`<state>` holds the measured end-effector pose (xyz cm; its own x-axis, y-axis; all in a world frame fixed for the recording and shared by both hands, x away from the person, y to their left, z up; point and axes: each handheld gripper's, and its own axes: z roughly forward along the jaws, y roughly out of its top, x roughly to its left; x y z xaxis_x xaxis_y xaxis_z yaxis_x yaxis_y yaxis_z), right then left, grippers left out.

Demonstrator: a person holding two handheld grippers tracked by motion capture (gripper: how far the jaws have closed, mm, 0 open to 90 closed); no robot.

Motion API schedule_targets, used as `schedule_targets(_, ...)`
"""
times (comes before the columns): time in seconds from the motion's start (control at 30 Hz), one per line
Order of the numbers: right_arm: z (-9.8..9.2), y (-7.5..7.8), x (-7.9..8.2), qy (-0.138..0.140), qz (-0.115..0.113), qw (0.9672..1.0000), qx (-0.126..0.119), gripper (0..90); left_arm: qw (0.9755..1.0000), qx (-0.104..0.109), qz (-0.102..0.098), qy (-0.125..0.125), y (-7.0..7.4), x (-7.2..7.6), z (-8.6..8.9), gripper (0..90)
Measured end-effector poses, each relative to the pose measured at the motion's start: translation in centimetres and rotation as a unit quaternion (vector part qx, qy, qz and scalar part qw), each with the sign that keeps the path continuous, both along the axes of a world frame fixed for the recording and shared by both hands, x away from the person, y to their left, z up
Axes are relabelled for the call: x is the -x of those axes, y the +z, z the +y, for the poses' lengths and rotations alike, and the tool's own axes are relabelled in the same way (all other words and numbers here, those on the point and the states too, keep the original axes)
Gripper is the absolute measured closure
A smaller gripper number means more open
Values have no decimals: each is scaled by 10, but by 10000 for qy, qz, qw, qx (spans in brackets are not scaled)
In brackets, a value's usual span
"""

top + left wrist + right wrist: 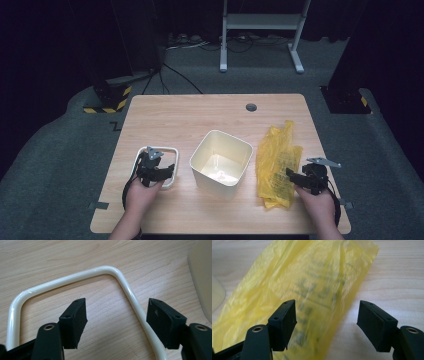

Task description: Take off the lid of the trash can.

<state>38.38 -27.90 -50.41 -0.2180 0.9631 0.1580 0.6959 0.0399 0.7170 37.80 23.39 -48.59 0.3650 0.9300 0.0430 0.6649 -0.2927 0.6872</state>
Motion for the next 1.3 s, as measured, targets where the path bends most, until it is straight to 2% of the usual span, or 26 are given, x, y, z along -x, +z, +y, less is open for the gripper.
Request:
schedule_targets(0.07,0,1,-6,-57,28,9999,-95,328,10000,-33,25,-17,-1,0,-2,312)
schedule_targets(0.17,-2,2,-16,-218,108,9996,-110,365,9999,-135,61,-45,-3,0,-4,312)
schedule_targets(0.23,-3,1,-21,-297,158,9994,-78,387,9999,-143,51,-48,-4,0,-4,312)
schedule_targets(0.3,0,-2,-25,-308,273,9991,79,390,9999,-150,51,-34,-4,1,-3,312)
schedule_targets(0.33,2,-5,-26,-300,354,9989,75,389,9999,-149,73,-48,-4,0,-2,313)
schedule_targets(0.4,9,-6,-24,-259,318,9990,150,435,9998,-179,93,-58,-5,0,-2,313)
schedule_targets(0.47,15,-5,-21,-195,349,9992,38,512,9997,-196,104,-44,-6,0,-2,313)
schedule_targets(0.57,22,-6,-17,-70,289,9995,141,647,9997,-232,104,-60,-7,0,-3,313)
schedule_targets(0.73,21,-8,-15,54,300,9995,-35,838,9996,-252,125,-81,-7,-1,-5,315)
schedule_targets(0.87,20,-9,-13,145,297,9993,-199,890,9994,-292,174,-110,-8,-1,-5,315)
schedule_targets(0.97,20,-7,-11,164,191,9994,-231,896,9994,-277,187,-112,-8,-1,-5,315)
schedule_targets(1.1,22,-2,-7,156,-104,9997,-162,899,9994,-266,179,-117,-8,-1,-5,317)
schedule_targets(1.2,21,5,-3,23,-424,9990,-151,900,9995,-247,168,-114,-8,-1,-4,319)
schedule_targets(1.3,20,13,2,-140,-810,9965,-143,900,9995,-242,181,-109,-8,-1,-4,319)
